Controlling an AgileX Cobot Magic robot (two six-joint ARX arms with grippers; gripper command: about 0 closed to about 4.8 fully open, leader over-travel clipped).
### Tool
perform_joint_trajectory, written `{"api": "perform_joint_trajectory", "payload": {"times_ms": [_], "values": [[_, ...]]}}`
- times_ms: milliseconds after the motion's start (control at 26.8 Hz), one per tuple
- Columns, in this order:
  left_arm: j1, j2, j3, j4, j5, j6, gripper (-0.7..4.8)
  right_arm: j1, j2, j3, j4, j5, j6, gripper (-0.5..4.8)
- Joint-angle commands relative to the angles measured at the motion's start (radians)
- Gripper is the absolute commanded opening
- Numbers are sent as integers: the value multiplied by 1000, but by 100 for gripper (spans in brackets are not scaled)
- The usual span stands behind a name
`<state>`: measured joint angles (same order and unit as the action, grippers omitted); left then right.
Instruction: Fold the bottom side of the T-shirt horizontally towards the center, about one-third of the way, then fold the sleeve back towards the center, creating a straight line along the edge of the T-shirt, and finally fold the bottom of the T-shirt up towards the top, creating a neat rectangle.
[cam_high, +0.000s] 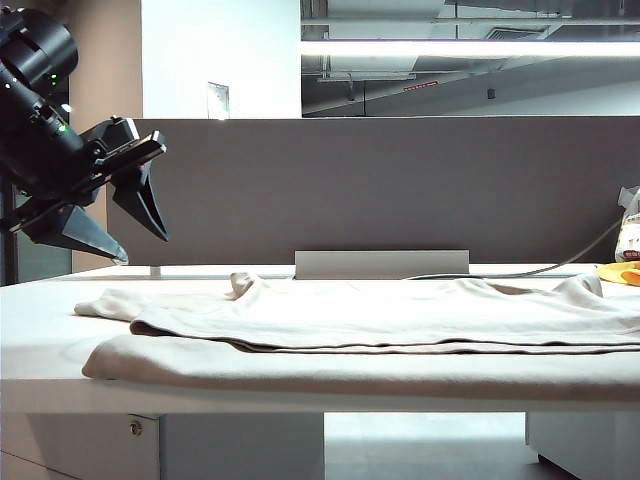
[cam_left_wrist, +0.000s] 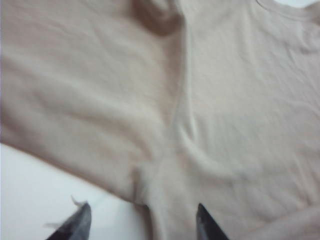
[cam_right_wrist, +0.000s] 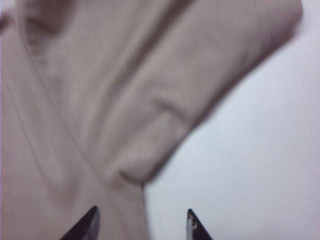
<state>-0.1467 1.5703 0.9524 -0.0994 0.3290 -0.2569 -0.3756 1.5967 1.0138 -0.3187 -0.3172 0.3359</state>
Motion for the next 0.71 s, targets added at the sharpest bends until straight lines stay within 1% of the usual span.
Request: {"api": "perform_joint_trajectory", "payload": {"times_ms": [37, 187, 299, 373, 485, 522, 560, 634, 709], "values": [[25, 15, 16, 25, -3, -13, 273, 0, 23, 39, 8, 2, 5, 222], [45, 57, 68, -12, 12, -9, 274, -8, 60, 77, 8, 13, 5, 222], [50, 101, 126, -58, 12, 20, 279, -18, 84, 97, 5, 21, 5, 222], [51, 128, 162, -82, 12, 23, 279, -21, 97, 105, 5, 37, 4, 222], [53, 156, 195, -84, 8, 21, 282, -36, 120, 118, 8, 42, 4, 223], [55, 164, 205, -86, 3, 21, 283, -42, 124, 121, 8, 42, 4, 233], [65, 171, 216, -87, 5, 21, 288, -46, 136, 128, 9, 43, 4, 250], [84, 187, 235, -87, 5, 19, 322, -55, 151, 142, 8, 42, 1, 269], [103, 201, 256, -100, 8, 12, 342, -64, 172, 162, 6, 46, -3, 272]]}}
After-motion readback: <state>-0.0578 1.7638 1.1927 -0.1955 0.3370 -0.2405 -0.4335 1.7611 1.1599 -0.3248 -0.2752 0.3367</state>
